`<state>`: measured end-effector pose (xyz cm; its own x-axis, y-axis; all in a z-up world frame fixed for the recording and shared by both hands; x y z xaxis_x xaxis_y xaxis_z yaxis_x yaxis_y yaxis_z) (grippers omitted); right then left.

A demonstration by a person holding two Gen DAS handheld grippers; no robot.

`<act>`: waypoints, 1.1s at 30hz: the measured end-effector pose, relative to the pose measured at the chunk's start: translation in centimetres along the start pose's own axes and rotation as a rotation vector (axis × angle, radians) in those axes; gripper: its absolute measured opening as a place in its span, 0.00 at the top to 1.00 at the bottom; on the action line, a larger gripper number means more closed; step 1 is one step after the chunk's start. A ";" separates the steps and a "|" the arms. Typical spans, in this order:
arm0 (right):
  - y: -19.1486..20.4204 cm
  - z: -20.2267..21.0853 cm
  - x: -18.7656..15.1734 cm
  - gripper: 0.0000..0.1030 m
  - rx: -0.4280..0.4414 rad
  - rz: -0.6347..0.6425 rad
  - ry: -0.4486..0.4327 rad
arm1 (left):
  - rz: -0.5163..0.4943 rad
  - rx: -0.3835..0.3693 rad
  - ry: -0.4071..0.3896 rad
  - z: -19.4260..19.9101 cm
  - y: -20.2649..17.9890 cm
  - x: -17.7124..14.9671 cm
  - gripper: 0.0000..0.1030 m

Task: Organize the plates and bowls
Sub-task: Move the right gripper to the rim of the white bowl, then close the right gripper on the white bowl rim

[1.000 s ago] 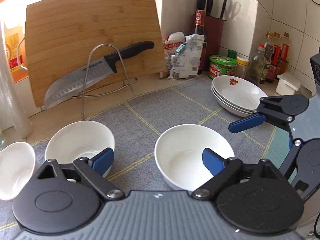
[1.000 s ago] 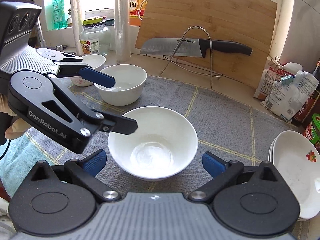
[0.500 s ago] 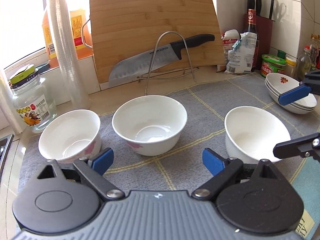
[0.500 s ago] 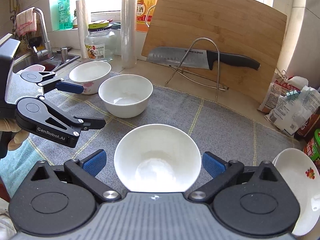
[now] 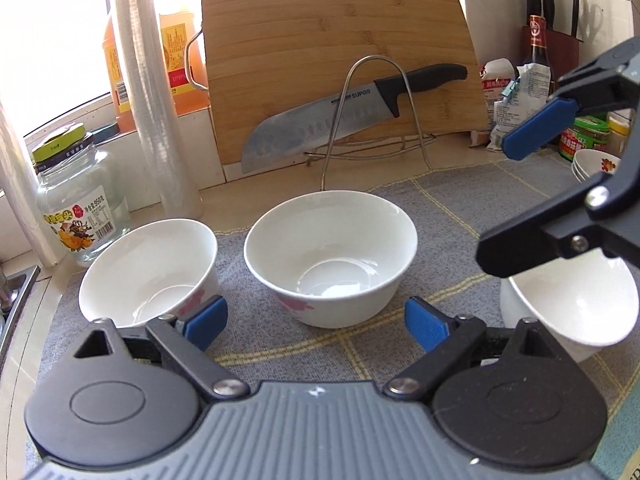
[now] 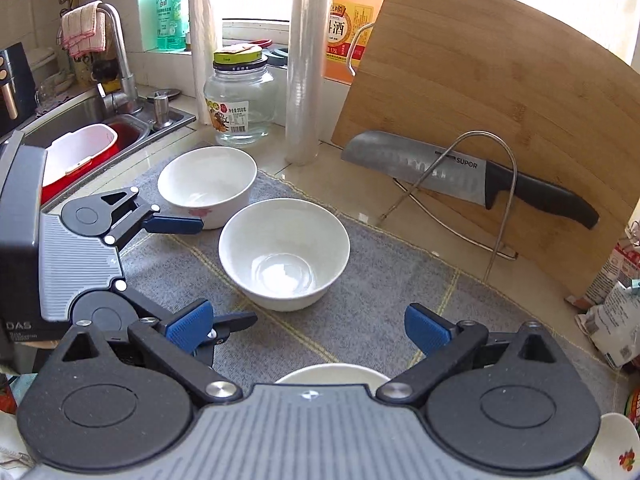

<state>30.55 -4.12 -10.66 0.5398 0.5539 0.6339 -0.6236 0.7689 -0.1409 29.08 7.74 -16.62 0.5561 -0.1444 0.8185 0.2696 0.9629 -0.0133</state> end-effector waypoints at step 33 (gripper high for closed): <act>-1.9 -10.0 3.7 0.18 0.184 -0.007 0.100 | -0.006 -0.065 0.039 -2.9 -0.1 0.5 0.16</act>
<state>39.37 -0.33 -15.68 0.5922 0.5851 0.5540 -0.7077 0.7064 0.0104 31.64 6.89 -17.85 0.5840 -0.1605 0.7957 0.3227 0.9454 -0.0462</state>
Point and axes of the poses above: each gripper's, at about its wrist camera, not at the fingertips, and z roughly against the way its jaws point, y to its left, x to its top, the point moved 8 cm from there along -z, roughly the way its jaws point, and after that the axes turned 9 degrees about z, right-handed, at the moved point
